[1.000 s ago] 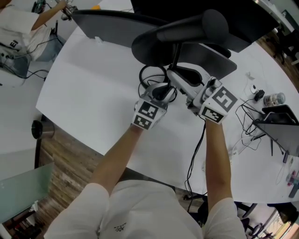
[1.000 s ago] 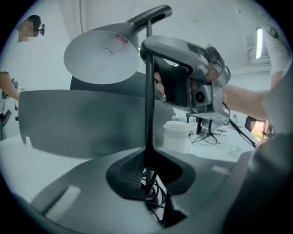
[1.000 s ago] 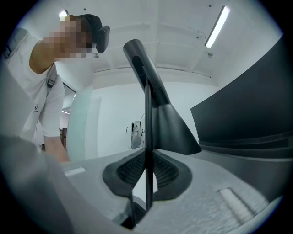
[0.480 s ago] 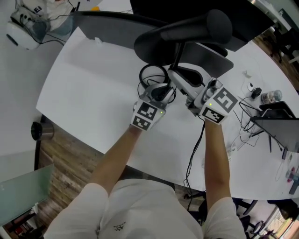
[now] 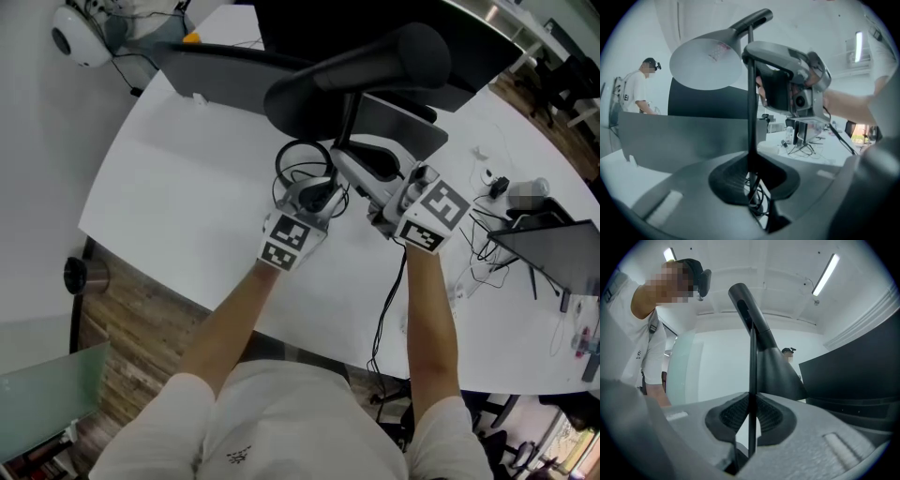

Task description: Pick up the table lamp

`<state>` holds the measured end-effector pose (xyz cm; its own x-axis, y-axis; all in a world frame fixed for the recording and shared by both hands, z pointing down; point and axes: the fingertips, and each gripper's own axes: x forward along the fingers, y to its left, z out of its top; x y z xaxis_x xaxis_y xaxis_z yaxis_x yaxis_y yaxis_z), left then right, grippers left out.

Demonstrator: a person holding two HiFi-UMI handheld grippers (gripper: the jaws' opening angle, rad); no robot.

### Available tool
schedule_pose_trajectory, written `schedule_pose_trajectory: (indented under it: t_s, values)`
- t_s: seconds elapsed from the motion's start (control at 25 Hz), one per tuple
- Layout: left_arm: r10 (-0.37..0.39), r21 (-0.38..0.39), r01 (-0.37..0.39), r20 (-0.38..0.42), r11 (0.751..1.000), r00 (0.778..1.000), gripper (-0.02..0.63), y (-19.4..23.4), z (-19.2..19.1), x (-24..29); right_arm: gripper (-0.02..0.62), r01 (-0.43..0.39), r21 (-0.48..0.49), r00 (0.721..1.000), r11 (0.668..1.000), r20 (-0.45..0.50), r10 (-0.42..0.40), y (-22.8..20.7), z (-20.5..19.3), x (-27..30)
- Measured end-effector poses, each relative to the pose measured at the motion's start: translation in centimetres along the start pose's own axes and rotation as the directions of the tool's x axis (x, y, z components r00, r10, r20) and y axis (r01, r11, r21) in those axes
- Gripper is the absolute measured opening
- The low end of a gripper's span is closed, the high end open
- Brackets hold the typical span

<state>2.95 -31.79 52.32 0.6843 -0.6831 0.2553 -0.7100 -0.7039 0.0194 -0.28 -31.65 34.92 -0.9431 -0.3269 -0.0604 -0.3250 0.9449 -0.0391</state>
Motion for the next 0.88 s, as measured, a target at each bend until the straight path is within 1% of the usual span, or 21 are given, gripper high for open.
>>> schedule_pose_trajectory:
  t_s: [0.56,0.76,0.88]
  values:
    - [-0.026,0.036,0.025,0.030,0.999,0.999,0.046,-2.0,5.2,-2.7,0.037,0.019,-0.022,0.999,1.000,0.027,-0.019,2.6,5.8,-0.9]
    - [-0.031,0.057,0.028,0.057,0.998,0.998,0.046,-2.4,6.2,-3.5,0.037,0.026,-0.025,0.999,0.999,0.032,-0.025,3.5,7.3,-1.3]
    - [-0.037,0.066,0.033,0.055,0.997,0.998,0.046,-2.9,6.6,-4.0,0.037,0.027,-0.025,0.999,0.999,0.033,-0.026,4.0,7.9,-1.6]
